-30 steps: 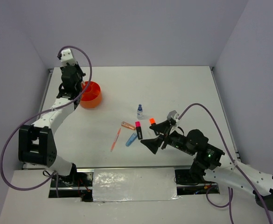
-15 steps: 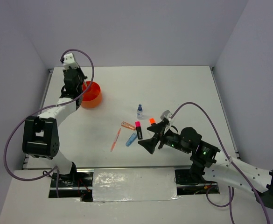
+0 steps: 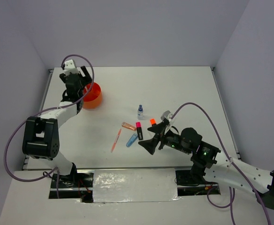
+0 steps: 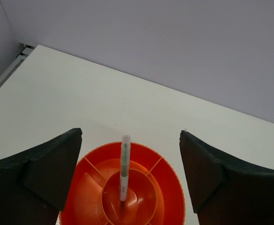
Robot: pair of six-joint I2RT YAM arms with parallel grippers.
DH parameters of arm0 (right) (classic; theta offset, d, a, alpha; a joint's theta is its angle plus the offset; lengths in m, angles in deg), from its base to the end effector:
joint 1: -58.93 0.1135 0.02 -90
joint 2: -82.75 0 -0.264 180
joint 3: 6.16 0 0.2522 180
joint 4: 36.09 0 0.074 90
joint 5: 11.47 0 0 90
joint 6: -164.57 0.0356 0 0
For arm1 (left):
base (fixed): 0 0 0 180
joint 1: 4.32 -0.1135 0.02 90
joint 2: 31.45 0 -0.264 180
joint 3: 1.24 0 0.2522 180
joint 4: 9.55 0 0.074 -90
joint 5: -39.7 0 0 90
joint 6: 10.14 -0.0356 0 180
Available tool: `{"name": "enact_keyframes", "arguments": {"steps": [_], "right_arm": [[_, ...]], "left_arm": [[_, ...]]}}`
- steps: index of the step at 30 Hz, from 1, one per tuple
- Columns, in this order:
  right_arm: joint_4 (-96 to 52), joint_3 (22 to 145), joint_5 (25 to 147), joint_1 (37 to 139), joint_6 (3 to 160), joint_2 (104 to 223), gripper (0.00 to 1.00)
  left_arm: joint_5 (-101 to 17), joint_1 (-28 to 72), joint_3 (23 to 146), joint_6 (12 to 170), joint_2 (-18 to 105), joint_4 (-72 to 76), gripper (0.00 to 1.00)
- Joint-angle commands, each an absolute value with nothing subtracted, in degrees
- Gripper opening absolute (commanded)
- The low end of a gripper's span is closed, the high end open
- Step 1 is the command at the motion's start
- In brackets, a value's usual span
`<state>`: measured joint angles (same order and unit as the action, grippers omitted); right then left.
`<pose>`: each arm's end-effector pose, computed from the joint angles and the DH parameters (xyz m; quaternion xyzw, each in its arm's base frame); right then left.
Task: Sort the stationery into containers
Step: Place the pen in the storage box, then pick up the pen from the center of the board.
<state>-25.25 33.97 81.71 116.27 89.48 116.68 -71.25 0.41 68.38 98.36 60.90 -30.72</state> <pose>0.0851 0.1365 0.2792 -0.2835 0.6783 0.4160 0.5353 0.3704 -0.0179 0.2769 -0.2104 0.6844 -0.0104 0.6980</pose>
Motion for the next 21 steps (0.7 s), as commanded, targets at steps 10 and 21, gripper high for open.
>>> {"name": "enact_keyframes", "arguments": {"steps": [10,21], "right_arm": [[-18.9,40.5,63.7,115.5,95.4,118.6,1.00],[3.7,48.6,55.0,114.5,101.8,117.9,1.00]], "left_arm": [[-72.0,5.0,82.9,115.8,43.7,8.5,0.99],[-70.7,34.1,68.3,113.4,39.1,24.8,0.93]]}}
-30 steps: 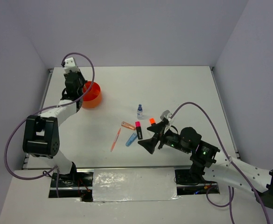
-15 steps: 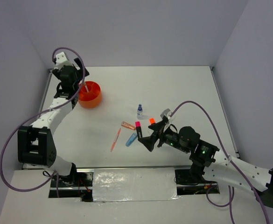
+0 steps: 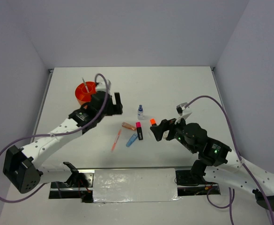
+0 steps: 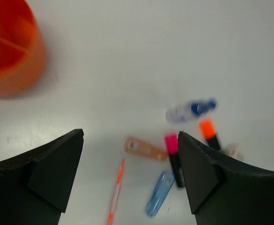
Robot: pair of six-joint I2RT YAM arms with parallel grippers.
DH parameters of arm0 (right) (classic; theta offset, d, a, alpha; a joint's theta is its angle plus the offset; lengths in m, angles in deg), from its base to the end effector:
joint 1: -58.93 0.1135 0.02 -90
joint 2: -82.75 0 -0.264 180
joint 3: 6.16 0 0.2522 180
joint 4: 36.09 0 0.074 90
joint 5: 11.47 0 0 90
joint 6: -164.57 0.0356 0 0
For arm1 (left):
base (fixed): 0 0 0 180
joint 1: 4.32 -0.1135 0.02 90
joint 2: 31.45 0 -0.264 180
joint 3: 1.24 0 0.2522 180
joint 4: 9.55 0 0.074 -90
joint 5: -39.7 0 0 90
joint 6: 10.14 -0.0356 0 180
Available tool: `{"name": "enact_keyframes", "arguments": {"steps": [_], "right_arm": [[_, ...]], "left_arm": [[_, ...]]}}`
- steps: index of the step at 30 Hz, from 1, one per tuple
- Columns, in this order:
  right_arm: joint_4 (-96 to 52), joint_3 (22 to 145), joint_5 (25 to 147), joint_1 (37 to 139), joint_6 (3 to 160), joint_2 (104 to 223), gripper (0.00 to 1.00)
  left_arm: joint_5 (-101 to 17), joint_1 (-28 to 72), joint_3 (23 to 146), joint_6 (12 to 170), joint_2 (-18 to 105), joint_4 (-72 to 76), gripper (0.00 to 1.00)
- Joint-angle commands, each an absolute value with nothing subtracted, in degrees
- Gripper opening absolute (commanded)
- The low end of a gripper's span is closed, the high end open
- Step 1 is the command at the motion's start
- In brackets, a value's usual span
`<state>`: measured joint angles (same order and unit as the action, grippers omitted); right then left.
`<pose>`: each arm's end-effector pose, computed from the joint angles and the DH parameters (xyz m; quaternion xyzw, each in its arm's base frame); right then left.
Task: Sort the stationery into containers
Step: Pick up the pen from the center of the board.
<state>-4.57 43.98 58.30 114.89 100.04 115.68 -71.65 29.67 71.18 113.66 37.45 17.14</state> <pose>0.0905 0.1119 0.3051 -0.1005 0.7784 0.2889 0.5483 0.2354 -0.1431 0.3331 -0.1007 0.8204 -0.1735 0.5354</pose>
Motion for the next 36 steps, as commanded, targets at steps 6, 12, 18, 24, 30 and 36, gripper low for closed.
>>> {"name": "enact_keyframes", "arguments": {"steps": [6,12,18,24,30,36], "right_arm": [[9.4,52.8,57.0,114.3,101.4,124.3,1.00],[6.8,51.3,61.9,114.0,100.3,126.6,1.00],[5.2,50.0,63.2,114.0,100.1,127.3,1.00],[4.8,48.9,63.6,113.9,99.8,126.6,0.99],[3.5,47.9,64.9,113.9,99.3,126.3,0.99],[3.4,47.4,66.0,114.0,98.6,126.2,0.99]], "left_arm": [[-73.9,44.5,65.6,116.4,41.8,29.4,0.91],[-73.2,44.7,62.4,117.3,43.6,30.1,0.85],[-71.5,43.4,60.5,116.6,47.6,29.1,0.79],[-65.9,40.9,59.0,115.5,51.4,27.1,0.72],[-64.6,39.4,58.8,115.4,55.6,27.2,0.59],[-63.8,39.4,55.6,116.3,56.5,26.4,0.45]]}}
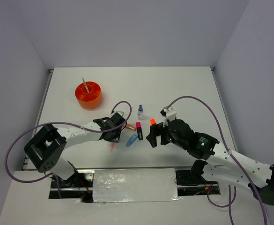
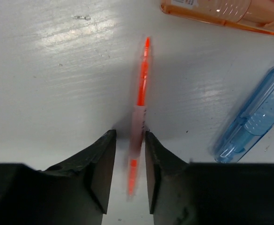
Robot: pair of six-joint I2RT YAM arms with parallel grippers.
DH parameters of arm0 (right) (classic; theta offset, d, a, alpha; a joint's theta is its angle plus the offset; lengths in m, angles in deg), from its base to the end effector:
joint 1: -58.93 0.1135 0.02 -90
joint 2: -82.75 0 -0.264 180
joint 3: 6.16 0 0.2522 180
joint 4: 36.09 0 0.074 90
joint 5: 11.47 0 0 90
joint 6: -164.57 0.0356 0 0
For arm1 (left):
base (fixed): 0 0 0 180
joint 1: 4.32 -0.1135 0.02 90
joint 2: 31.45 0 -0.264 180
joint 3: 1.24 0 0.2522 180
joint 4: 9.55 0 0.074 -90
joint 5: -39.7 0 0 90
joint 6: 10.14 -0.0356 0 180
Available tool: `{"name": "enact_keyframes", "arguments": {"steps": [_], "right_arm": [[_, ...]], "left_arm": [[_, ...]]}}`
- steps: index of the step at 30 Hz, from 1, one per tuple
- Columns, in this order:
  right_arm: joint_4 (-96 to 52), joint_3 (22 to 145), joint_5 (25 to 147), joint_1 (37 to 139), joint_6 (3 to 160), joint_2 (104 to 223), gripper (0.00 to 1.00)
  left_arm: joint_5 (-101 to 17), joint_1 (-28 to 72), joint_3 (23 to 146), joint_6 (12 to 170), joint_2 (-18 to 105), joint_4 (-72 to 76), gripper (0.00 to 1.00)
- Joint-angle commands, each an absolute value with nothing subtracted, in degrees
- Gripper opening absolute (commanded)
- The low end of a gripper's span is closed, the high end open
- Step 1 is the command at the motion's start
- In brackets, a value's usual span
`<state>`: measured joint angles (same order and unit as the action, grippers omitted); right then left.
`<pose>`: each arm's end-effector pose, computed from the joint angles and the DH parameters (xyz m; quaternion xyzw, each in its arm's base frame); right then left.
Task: Sort the stationery into containers
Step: Pick up the pen from the center of the board, then close the pen cap on the pen.
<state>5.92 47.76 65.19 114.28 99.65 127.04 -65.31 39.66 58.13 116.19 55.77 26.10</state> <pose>0.1042 0.1363 0.2819 -0.1732 0.8547 0.2313 0.4312 0.2068 -0.1868 0.1624 0.0345 0.9649 -0.0494 0.2557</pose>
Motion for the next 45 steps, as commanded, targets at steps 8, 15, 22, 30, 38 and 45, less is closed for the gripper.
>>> {"name": "enact_keyframes", "arguments": {"steps": [8,15,22,30,38,45], "right_arm": [[1.5,46.9,68.5,113.8,98.4,126.1,0.99],[-4.5,44.3,76.9,106.8,97.8,126.2,0.99],[-5.0,48.6,79.9,99.1,92.7,141.2,0.88],[-0.2,59.4,76.2,98.9,85.8,159.5,0.49],[2.0,63.1,75.5,98.7,83.4,168.6,0.46],[1.0,62.8,76.1,98.8,83.8,174.6,0.44]], "left_arm": [[-62.6,39.5,50.9,117.0,55.1,25.1,0.23],[-63.3,39.5,49.1,120.2,48.6,27.0,0.00],[-65.4,41.1,54.5,122.3,28.8,33.8,0.00],[-63.7,41.7,68.0,114.5,15.5,46.6,0.00],[-63.0,41.8,67.6,106.7,2.1,48.5,0.00],[-62.2,41.8,66.8,106.6,-4.8,47.2,0.00]]}}
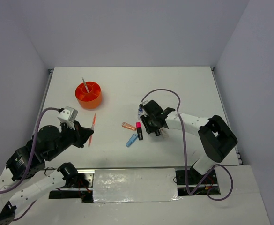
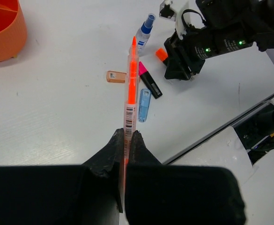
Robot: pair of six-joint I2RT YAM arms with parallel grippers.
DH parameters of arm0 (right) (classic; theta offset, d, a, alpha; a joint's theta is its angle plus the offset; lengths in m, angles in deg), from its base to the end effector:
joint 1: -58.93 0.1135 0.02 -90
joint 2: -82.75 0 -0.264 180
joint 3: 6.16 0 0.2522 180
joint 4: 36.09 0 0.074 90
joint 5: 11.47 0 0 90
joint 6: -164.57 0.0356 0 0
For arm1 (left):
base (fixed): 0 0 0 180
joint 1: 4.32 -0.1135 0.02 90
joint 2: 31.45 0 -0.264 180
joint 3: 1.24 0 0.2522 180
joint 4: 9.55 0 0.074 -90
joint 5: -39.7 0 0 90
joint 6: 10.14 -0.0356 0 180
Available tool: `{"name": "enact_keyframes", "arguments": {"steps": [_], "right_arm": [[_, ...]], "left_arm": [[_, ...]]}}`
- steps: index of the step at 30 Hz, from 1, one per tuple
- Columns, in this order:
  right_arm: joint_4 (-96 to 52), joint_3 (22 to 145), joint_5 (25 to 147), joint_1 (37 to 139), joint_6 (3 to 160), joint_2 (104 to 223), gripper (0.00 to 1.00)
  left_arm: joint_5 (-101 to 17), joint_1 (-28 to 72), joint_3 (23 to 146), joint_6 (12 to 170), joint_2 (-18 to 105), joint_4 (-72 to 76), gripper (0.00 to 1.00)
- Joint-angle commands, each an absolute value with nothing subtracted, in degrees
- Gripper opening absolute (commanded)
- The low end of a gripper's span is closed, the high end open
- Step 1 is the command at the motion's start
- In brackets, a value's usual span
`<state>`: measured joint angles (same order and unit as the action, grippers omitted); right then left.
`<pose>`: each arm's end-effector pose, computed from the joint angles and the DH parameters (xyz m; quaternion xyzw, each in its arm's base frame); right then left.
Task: Sort the stationery into containers
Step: Close the pen cap on the pen.
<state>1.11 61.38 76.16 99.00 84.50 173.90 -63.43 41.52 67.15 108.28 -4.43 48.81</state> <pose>0.2380 0.1983 0.1808 -0.2465 0.9356 0.0883 0.2368 0.0601 -0.0503 0.3684 0.0537 0.7996 -0.2835 0.5267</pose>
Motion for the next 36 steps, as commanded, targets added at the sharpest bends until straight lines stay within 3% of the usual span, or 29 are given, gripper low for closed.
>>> {"name": "enact_keyframes", "arguments": {"steps": [1,19,22,27,33,36], "right_arm": [[1.0,62.7,76.2,98.7,83.9,174.9,0.43],[1.0,61.7,77.0,100.0,85.0,178.5,0.33],[1.0,61.2,77.7,100.6,85.1,178.5,0.29],[1.6,61.1,76.3,101.0,86.3,178.8,0.08],[2.0,58.4,74.4,101.1,91.0,169.2,0.05],[3.2,58.5,73.4,101.2,93.5,158.8,0.00]], "left_arm": [[-61.9,41.8,66.8,106.5,-4.8,47.1,0.00],[-61.0,41.8,65.5,107.1,-4.2,45.9,0.00],[-60.9,41.8,65.6,107.1,-3.9,46.0,0.00],[-61.1,41.8,65.6,107.0,-4.2,46.0,0.00],[-60.8,41.8,65.5,106.9,-3.9,45.7,0.00],[-61.2,41.8,65.8,107.4,-2.4,45.3,0.00]]}}
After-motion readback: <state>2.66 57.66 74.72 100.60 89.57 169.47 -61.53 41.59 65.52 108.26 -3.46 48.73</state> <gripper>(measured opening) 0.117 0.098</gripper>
